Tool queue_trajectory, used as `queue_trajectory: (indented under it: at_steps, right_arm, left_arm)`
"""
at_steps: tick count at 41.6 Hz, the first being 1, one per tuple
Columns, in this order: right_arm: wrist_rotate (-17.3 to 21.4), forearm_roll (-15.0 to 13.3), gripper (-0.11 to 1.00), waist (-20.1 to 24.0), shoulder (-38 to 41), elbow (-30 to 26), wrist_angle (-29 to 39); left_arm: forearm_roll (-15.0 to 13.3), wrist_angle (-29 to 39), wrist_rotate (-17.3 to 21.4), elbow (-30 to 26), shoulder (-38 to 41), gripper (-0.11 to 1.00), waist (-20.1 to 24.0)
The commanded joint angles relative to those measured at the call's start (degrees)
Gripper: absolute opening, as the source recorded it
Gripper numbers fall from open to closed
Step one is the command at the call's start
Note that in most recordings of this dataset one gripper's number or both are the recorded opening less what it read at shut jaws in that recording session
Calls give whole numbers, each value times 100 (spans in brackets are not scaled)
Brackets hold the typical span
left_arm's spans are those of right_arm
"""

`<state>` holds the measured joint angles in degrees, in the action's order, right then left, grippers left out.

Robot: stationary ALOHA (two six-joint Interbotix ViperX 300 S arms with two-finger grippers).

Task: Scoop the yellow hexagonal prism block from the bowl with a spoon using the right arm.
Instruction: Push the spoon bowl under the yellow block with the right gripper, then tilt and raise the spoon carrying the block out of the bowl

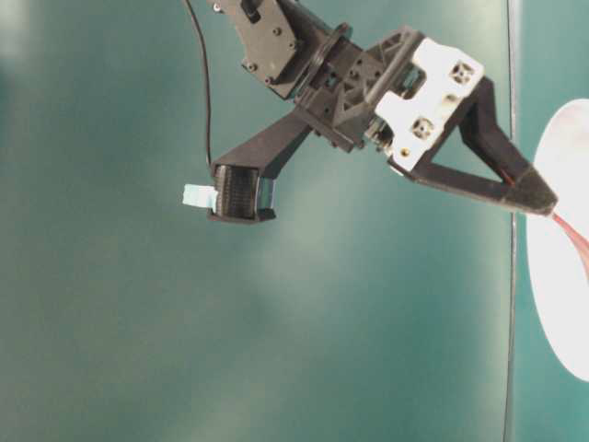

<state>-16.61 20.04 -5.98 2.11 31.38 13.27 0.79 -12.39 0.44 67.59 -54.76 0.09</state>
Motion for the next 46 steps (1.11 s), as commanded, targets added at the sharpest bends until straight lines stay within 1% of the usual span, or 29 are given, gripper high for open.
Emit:
queue_trajectory:
  at_steps: [1,12,46]
  right_arm:
    - [0,9,24,35,-272,26,-193]
    - [0,88,24,79,-475,334,-527]
    - [0,123,24,141,-958,976,-940]
  left_arm:
    - [9,-62,-9,-176,35,0,0]
    - [9,-62,-9,-176,53,0,0]
    - [9,-123,-18,-167,70,0,0]
